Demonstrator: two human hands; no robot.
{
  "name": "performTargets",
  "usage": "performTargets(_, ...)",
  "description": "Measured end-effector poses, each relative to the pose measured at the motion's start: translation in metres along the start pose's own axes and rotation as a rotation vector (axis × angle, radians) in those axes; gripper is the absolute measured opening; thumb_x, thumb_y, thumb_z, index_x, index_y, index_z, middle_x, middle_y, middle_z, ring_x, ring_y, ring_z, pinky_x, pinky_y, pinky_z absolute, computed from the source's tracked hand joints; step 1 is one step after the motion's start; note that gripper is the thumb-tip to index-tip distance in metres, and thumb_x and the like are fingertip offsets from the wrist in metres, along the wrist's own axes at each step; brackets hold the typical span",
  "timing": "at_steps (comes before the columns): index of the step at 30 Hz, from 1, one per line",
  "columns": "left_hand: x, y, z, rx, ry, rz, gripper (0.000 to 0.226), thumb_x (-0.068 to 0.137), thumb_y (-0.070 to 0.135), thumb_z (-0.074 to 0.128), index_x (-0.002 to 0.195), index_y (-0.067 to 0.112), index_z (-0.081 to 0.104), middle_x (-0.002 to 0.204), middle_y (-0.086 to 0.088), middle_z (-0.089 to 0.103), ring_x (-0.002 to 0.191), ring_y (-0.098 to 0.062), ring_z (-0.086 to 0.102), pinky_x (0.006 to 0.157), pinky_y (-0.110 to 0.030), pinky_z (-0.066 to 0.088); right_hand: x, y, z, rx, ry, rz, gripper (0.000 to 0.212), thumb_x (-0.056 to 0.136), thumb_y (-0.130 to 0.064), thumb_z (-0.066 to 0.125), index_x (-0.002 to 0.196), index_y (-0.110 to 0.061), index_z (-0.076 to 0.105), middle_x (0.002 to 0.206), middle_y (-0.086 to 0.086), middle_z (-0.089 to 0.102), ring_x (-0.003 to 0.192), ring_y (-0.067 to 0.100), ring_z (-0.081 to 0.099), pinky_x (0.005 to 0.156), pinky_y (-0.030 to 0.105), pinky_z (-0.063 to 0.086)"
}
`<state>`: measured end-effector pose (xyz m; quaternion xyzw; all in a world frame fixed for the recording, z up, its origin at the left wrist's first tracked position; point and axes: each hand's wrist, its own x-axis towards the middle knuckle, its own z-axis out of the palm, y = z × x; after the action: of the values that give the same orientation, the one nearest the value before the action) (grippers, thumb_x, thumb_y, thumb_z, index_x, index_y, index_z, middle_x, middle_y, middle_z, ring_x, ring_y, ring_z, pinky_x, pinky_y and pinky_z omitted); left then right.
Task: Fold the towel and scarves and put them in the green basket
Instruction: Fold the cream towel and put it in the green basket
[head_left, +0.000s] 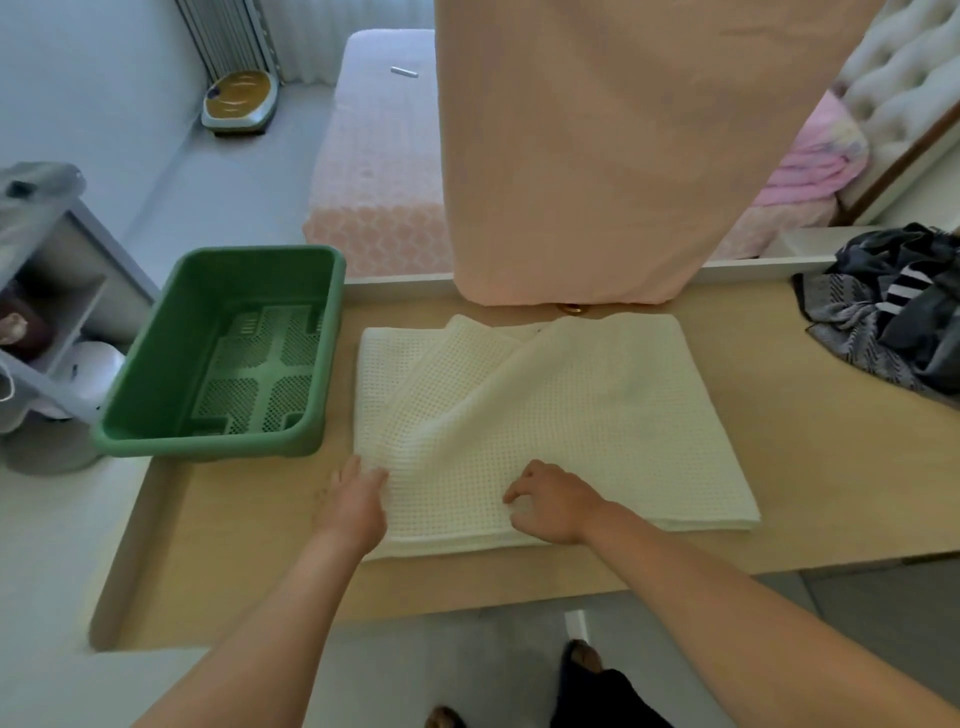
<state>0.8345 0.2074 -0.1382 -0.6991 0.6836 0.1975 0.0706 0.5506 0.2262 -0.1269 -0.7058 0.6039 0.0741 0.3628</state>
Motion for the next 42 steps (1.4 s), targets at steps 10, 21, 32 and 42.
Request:
performTargets(10,0.06,0.055,-0.022,0.175,0.017,0.117,0.034,0.1,0.036,0.034,0.102,0.023,0.065,0.1,0.001,0.059,0.092,-0.021,0.057,0.083,-0.036,0.044,0.034,0.043,-0.041,-0.168,0.122,0.1,0.041,0.099,-0.033,0.043,0.139,-0.025,0.052,0.143,0.001,0.048,0.124,0.021,0.049,0.106,0.038,0.036)
performTargets(21,0.198,0.143,-0.054,-0.217,0.136,0.091,0.041,0.095,0.007,0.046,0.135,0.013,0.054,0.137,-0.008,0.05,0.125,-0.028,0.046,0.093,-0.043,0.048,0.136,0.084,-0.139,-0.112,0.385,0.033,0.041,0.096,-0.014,0.045,0.136,-0.021,0.052,0.136,0.004,0.048,0.115,0.023,0.051,0.094,0.039,0.046)
performTargets(32,0.243,0.152,-0.034,-0.27,0.225,-0.096,0.057,0.09,0.031,0.066,0.139,0.015,0.043,0.132,-0.009,0.048,0.123,-0.028,0.041,0.098,-0.044,0.041,0.176,0.105,-0.13,-0.177,0.426,-0.021,0.094,0.077,-0.003,0.056,0.157,-0.024,0.012,0.163,0.01,0.009,0.15,0.026,0.011,0.12,0.045,0.018)
performTargets(42,0.24,0.1,-0.071,-0.296,0.666,-0.365,0.039,0.092,0.003,0.046,0.13,0.012,0.046,0.12,-0.014,0.051,0.103,-0.029,0.05,0.087,-0.042,0.045,0.188,0.094,-0.134,-0.25,0.333,0.036,0.098,0.082,-0.006,0.055,0.158,-0.024,-0.005,0.164,0.012,-0.01,0.152,0.029,-0.002,0.122,0.05,0.012)
